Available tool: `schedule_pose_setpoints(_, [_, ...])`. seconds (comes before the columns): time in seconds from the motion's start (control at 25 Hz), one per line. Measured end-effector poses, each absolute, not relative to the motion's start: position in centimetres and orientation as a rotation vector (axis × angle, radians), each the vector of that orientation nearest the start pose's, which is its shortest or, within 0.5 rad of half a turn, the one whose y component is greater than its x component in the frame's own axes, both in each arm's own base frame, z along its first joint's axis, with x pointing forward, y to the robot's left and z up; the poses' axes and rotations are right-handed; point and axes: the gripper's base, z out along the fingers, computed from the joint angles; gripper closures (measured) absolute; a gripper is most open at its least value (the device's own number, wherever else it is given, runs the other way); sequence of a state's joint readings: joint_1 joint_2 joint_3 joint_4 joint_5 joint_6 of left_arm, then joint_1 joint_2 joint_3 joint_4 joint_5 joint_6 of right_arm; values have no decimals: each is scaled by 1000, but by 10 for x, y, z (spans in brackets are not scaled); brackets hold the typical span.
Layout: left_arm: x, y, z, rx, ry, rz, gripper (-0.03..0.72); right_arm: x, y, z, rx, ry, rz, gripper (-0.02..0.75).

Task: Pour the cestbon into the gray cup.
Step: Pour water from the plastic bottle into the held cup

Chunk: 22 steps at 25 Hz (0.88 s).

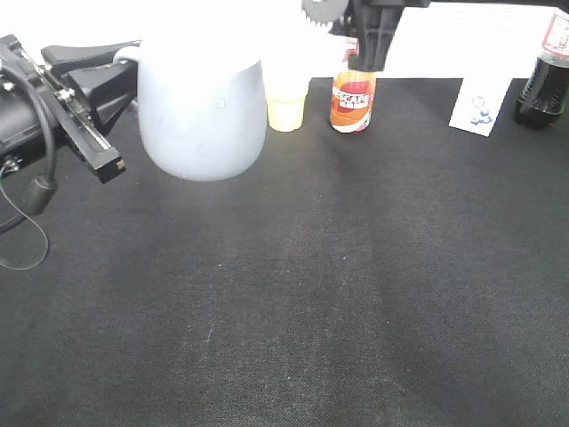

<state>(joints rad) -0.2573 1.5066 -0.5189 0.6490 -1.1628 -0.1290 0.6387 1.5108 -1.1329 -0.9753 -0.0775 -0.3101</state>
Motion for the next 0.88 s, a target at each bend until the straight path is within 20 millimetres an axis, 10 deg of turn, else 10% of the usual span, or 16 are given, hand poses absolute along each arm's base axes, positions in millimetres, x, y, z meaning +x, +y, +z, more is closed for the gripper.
schedule_pose_setpoints(0.88, [246, -117, 237, 763, 1228, -487, 617, 283, 215, 333, -1666, 857, -573, 234])
